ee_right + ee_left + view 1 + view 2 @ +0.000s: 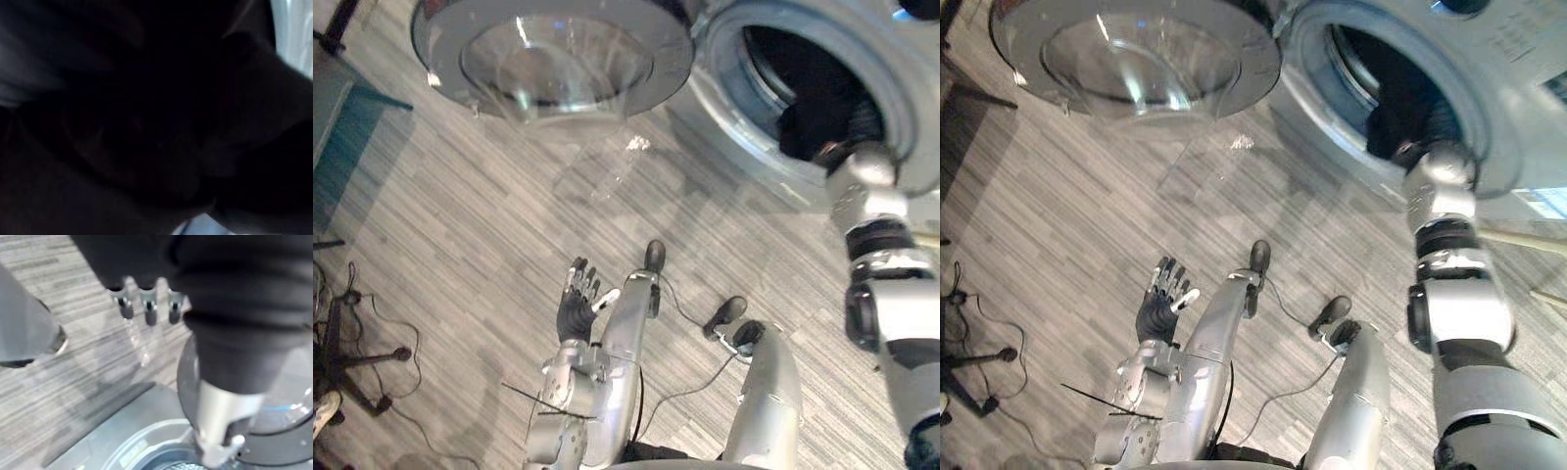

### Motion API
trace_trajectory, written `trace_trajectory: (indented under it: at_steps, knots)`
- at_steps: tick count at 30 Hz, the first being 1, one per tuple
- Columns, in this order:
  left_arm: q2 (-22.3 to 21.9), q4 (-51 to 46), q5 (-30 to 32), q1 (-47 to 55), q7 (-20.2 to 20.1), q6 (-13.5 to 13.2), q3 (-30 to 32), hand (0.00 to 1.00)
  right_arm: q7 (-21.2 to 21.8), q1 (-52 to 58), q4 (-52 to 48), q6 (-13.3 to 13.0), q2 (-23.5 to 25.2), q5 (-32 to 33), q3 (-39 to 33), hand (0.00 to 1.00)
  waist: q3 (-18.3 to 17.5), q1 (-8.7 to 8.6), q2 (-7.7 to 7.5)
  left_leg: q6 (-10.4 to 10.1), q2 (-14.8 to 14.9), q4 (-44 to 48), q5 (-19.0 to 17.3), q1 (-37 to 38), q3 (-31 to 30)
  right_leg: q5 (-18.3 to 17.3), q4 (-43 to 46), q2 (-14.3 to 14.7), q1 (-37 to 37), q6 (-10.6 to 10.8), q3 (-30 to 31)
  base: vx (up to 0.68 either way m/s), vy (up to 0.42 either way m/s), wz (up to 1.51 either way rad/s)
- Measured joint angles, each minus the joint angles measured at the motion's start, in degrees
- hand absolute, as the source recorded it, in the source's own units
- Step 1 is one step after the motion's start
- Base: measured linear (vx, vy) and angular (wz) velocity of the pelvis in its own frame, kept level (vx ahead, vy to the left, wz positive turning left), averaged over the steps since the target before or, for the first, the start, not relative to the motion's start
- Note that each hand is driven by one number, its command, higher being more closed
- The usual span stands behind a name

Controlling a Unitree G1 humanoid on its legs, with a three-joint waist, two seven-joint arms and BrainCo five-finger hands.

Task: Pick up the laundry basket with both hands and put the clothes into the washing machine.

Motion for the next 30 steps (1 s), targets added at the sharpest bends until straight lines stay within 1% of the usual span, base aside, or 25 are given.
trace_trajectory:
  at_steps: [2,5,6,7,9,11,12,14,15,17,18,19,20,21,22,23,24,26,27,28,30]
  knots:
    - [0.02,-1.54,0.02,-1.13,0.12,-0.1,-0.47,0.0,-0.07,-0.21,0.07,-0.05,-1.91,0.85,1.02,1.0,0.25,0.28,-0.09,0.0,-0.65,1.26,-0.01,-2.15,-0.41,-0.58,1.58,-0.94,-1.55,-0.01,-0.51,-0.05,-0.003,0.18]
    - [-0.12,-4.23,-0.01,-1.53,0.36,-0.86,-0.57,0.0,-0.14,-2.21,0.99,-0.11,-5.59,4.05,2.38,1.0,0.28,0.75,-0.1,-0.01,-1.6,3.04,0.0,-6.32,-0.98,-1.33,4.2,-2.36,-5.14,0.4,-0.91,-0.08,-0.006,0.12]
    - [-0.21,-4.9,-0.04,-1.68,0.99,-0.9,-0.64,0.0,-0.52,-3.06,1.2,-0.16,-7.56,6.74,2.64,1.0,0.31,1.13,-0.09,-0.07,-1.99,3.25,0.2,-7.66,-1.09,-1.5,5.05,-2.82,-6.51,0.32,-0.96,-0.1,-0.007,0.09]
    - [-0.37,-5.63,-0.61,-1.69,1.27,-0.9,-0.61,0.0,-1.55,-4.35,1.19,-0.19,-9.62,9.97,4.77,1.0,0.38,1.34,-0.16,-0.32,-2.2,3.33,0.53,-8.87,-1.31,-1.54,5.48,-3.17,-7.52,0.26,-1.35,-0.08,-0.006,0.11]
    - [-0.43,-6.2,-1.26,-1.77,1.41,-0.91,-0.39,0.0,-1.99,-6.12,1.04,-0.19,-11.3,12.27,6.09,1.0,0.39,1.38,-0.18,-0.23,-2.33,3.67,0.82,-10.01,-1.56,-1.59,6.04,-3.41,-8.47,0.19,-1.67,-0.07,-0.012,0.04]
    - [-0.49,-7.53,-1.96,-1.81,2.22,-0.91,-0.52,0.0,-2.67,-8.7,-0.87,-0.21,-13.66,17.08,8.55,1.0,0.49,1.3,-0.33,-0.21,-2.15,4.22,0.87,-11.13,-1.6,-1.6,6.27,-3.4,-9.5,0.16,-1.7,-0.1,-0.013,-0.07]
    - [-0.5,-8.5,-2.48,-1.85,2.4,-0.92,-0.53,0.0,-2.83,-9.73,-2.68,-0.22,-15.08,19.24,9.58,0.0,0.56,1.3,-0.46,-0.2,-1.93,4.54,0.88,-11.69,-1.59,-1.59,6.37,-3.26,-9.96,0.17,-1.67,-0.08,-0.005,-0.15]
    - [-0.52,-10.92,-3.8,-1.92,3.12,-1.04,-0.5,0.0,-3.74,-11.66,-7.06,-1.91,-16.01,25.86,10.11,0.0,0.84,1.25,-0.9,0.48,-1.08,5.16,1.3,-13.72,-1.57,-1.3,6.29,-2.56,-11.69,-0.04,-1.78,-0.09,-0.006,-0.24]
    - [-0.52,-11.37,-3.8,-1.96,3.65,-1.07,-0.5,0.0,-4.14,-12.59,-8.0,-1.96,-16.27,27.43,10.24,0.0,1.06,1.13,-1.27,0.5,-0.87,5.31,1.31,-14.11,-1.56,-1.2,6.33,-2.45,-12.14,-0.04,-1.79,-0.11,-0.012,-0.19]
    - [-0.52,-12.39,-4.31,-2.0,4.92,-1.02,-0.53,0.0,-5.04,-14.86,-9.97,-4.59,-16.97,34.76,10.16,0.0,1.72,0.71,-2.36,1.1,-0.75,5.88,1.74,-15.5,-1.79,-1.16,6.74,-2.45,-13.31,-0.09,-2.29,-0.09,-0.017,-0.06]
    - [-0.52,-12.43,-4.31,-2.0,5.06,-1.01,-0.54,0.0,-5.22,-14.89,-10.45,-5.09,-16.99,36.06,9.96,0.0,2.02,0.56,-2.87,1.13,-0.69,5.91,1.76,-15.51,-1.78,-1.16,6.78,-2.45,-13.35,-0.09,-2.29,-0.07,-0.017,0.0]
    - [-0.51,-12.44,-4.33,-2.0,5.2,-0.98,-0.56,0.0,-5.38,-14.89,-10.45,-6.53,-16.97,38.33,9.87,0.0,2.38,0.46,-3.49,1.15,-0.65,5.92,1.78,-15.64,-1.83,-1.16,6.77,-2.45,-13.35,-0.09,-2.44,-0.07,-0.013,0.01]
    - [-0.51,-12.52,-4.33,-1.98,5.43,-0.96,-0.72,0.0,-5.75,-14.89,-10.62,-8.15,-16.96,39.91,8.94,0.0,2.4,0.47,-3.52,1.18,-0.65,6.18,1.8,-16.06,-1.99,-1.16,6.79,-2.44,-13.42,-0.09,-2.75,-0.07,-0.009,0.01]
    - [-0.51,-12.69,-4.34,-1.98,5.64,-0.96,-0.73,0.0,-6.22,-14.89,-10.65,-8.99,-16.96,40.25,8.61,0.0,2.41,0.47,-3.53,1.21,-0.6,6.34,1.81,-16.29,-2.0,-1.16,6.8,-2.43,-13.46,-0.09,-2.89,-0.07,-0.001,0.01]
    - [-0.51,-13.28,-4.36,-1.97,6.05,-0.98,-0.73,0.0,-6.6,-14.88,-10.65,-10.38,-16.93,40.74,7.86,0.0,2.47,0.46,-3.64,1.32,-0.49,6.57,1.88,-16.7,-1.99,-1.16,6.84,-2.43,-13.59,-0.09,-3.12,-0.06,0.002,-0.01]
    - [-0.5,-13.66,-4.37,-1.97,6.07,-0.98,-0.74,0.0,-6.64,-14.88,-10.65,-10.79,-16.87,40.75,7.4,0.0,2.6,0.45,-3.87,1.32,-0.47,6.62,1.88,-16.75,-1.96,-1.16,6.87,-2.43,-13.66,-0.09,-3.1,-0.08,-0.001,-0.03]
    - [-0.49,-14.37,-4.71,-1.94,6.11,-1.12,-0.48,0.0,-6.56,-14.8,-10.65,-10.78,-16.34,40.65,6.08,0.0,2.92,0.46,-4.38,1.32,-0.34,6.67,1.88,-16.75,-1.83,-1.16,6.91,-2.42,-13.75,-0.09,-3.01,-0.1,-0.008,-0.03]
    - [-0.49,-14.58,-5.58,-1.94,6.1,-1.2,-0.52,0.0,-6.53,-14.67,-10.73,-10.79,-14.73,39.81,4.4,0.0,2.97,0.34,-4.49,1.32,0.01,6.8,1.88,-16.74,-1.55,-1.16,6.96,-2.29,-13.7,-0.09,-2.99,-0.09,-0.01,-0.04]
    - [-0.48,-14.68,-5.71,-1.94,6.1,-1.26,-0.51,0.0,-6.34,-14.45,-11.45,-10.38,-14.09,38.37,3.86,0.0,2.98,0.18,-4.5,1.34,0.17,6.83,1.89,-16.71,-1.49,-1.16,7.01,-2.18,-13.7,-0.09,-2.97,-0.1,-0.016,-0.04]
    - [-0.47,-14.65,-6.23,-1.96,6.13,-1.48,-0.41,0.0,-6.11,-13.11,-13.01,-10.29,-12.74,35.47,3.02,0.0,2.98,-0.06,-4.51,1.38,0.35,6.81,1.92,-16.49,-1.49,-1.16,7.0,-2.02,-13.57,-0.09,-2.95,-0.11,-0.02,-0.03]
    - [-0.45,-14.61,-6.42,-1.98,6.2,-1.76,-0.4,0.0,-5.65,-10.04,-15.4,-10.24,-10.55,31.78,1.98,0.0,2.98,-0.11,-4.51,1.38,0.72,6.68,1.92,-15.63,-1.39,-1.13,6.74,-1.57,-12.8,-0.15,-2.84,-0.1,-0.022,-0.02]
